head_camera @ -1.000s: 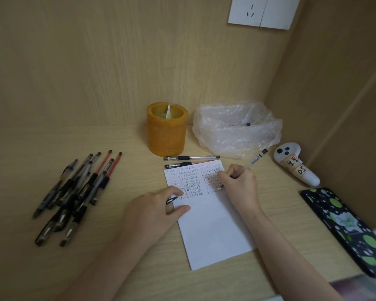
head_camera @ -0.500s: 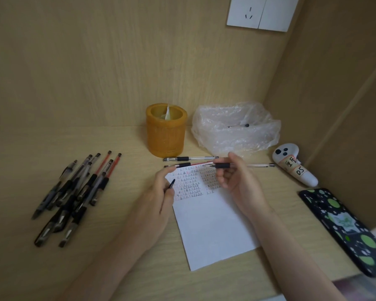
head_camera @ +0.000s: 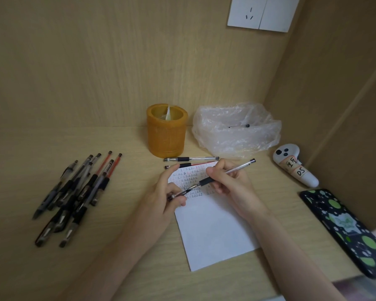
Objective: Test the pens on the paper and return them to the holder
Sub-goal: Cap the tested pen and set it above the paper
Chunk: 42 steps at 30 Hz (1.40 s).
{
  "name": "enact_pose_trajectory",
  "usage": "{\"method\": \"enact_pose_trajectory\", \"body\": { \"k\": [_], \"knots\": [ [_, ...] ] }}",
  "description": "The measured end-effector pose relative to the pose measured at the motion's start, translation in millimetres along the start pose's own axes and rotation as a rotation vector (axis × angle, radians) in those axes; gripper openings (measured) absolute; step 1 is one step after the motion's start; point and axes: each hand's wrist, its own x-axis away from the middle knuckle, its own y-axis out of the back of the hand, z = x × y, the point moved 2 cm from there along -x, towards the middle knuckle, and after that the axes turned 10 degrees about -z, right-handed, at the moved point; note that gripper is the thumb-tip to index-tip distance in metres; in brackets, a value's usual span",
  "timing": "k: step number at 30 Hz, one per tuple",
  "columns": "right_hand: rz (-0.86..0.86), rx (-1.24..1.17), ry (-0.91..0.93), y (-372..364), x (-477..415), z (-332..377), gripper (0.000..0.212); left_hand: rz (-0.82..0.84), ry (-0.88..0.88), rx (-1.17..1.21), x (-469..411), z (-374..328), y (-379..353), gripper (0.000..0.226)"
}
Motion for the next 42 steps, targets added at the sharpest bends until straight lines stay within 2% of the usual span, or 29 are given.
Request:
{"method": "enact_pose_trajectory", "body": {
  "k": [3,7,11,12,15,21,24,27,32,35,38,42],
  "knots": [
    [0.059,0.056,0.009,-2.1,1.2,-2.3,0.031,0.013,-0.018,-0.015,1.3,-1.9,-0.1,0.055],
    [0.188,0.042,0.021,-6.8,1.4,-6.2,0.017,-0.035,-0.009,-0.068,1.4,-2.1,1.8,0.024],
    [0.230,-0.175,-0.056,-4.7,-1.4,-7.2,0.039,-0.215,0.006,-0.086,-0.9,-4.3,9.2,0.009],
    [0.229,-0.192,-0.053,-3.8,-2.8,-7.9,0.036,-0.228,0.004,-0.092,-0.8,-5.5,9.7,0.008],
    [0.184,-0.164,0.000,-2.9,-4.2,-8.4,0.006,-0.257,-0.004,-0.114,0.8,-6.7,9.6,0.008],
    [0.184,-0.113,0.051,-4.7,-1.5,-8.8,0.015,-0.282,0.003,-0.134,0.8,-3.5,13.2,0.010],
    [0.182,-0.106,0.045,-4.1,-3.5,-9.4,0.001,-0.288,-0.025,-0.136,2.1,-6.0,12.0,0.011],
    [0.210,-0.116,0.040,-2.3,-5.4,-12.5,0.008,-0.292,-0.049,-0.143,1.7,-5.4,12.3,0.011],
    [0.245,-0.110,0.041,-3.0,-7.7,-15.3,0.030,-0.271,-0.031,-0.133,3.1,-2.5,11.9,0.009],
    [0.241,-0.126,0.042,-2.8,-7.1,-15.4,0.015,-0.279,-0.044,-0.127,2.9,-3.3,11.8,0.009],
    [0.185,-0.106,0.014,-7.3,-6.1,-15.7,0.004,-0.309,-0.008,-0.101,1.5,-6.5,8.5,0.010],
    [0.029,-0.250,-0.117,-4.4,-10.8,-12.6,0.026,-0.324,-0.009,-0.258,-1.6,-3.0,9.6,0.008]
  ]
}}
